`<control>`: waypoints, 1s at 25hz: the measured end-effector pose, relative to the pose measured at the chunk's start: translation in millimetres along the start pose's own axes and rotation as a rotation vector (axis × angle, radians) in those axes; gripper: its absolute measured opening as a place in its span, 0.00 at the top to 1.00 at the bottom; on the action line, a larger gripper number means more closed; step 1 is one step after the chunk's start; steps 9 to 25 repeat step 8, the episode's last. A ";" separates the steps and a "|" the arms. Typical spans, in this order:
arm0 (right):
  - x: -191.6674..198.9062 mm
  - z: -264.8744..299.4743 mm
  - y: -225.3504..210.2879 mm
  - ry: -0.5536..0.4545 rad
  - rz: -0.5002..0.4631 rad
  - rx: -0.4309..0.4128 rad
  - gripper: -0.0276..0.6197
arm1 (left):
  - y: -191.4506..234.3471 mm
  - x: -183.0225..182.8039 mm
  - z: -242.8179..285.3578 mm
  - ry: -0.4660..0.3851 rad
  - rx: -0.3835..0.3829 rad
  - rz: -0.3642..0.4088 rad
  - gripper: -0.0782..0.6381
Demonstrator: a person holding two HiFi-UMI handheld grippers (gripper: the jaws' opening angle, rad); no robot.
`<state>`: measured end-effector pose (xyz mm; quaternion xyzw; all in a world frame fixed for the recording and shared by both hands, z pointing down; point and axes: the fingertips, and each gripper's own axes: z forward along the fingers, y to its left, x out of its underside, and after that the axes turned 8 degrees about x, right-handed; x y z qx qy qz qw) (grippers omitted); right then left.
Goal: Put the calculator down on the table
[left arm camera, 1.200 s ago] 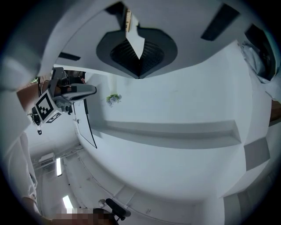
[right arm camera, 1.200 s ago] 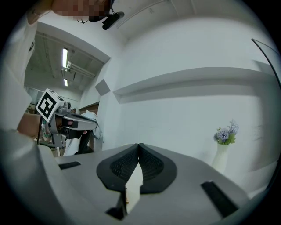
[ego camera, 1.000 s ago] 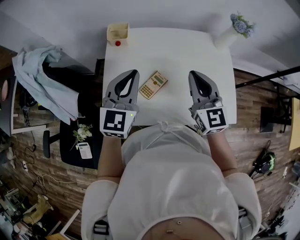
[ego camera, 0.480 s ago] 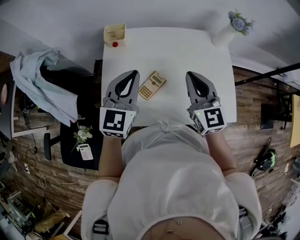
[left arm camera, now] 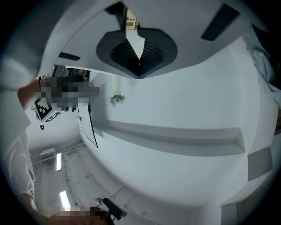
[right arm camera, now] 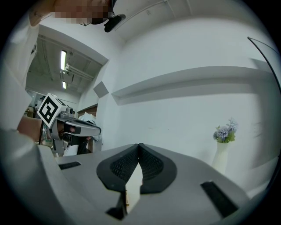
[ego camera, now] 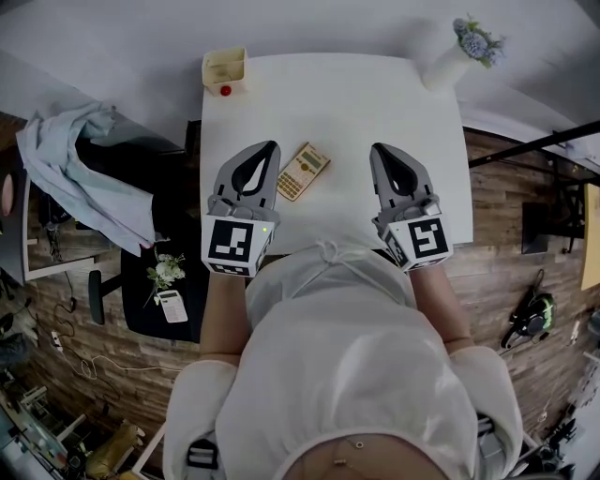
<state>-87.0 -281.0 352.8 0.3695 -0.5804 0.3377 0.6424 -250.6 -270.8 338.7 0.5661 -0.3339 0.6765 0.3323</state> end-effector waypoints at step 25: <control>3.5 4.6 -3.1 0.024 -0.020 0.035 0.95 | -0.1 5.5 6.5 0.015 0.003 -0.007 0.87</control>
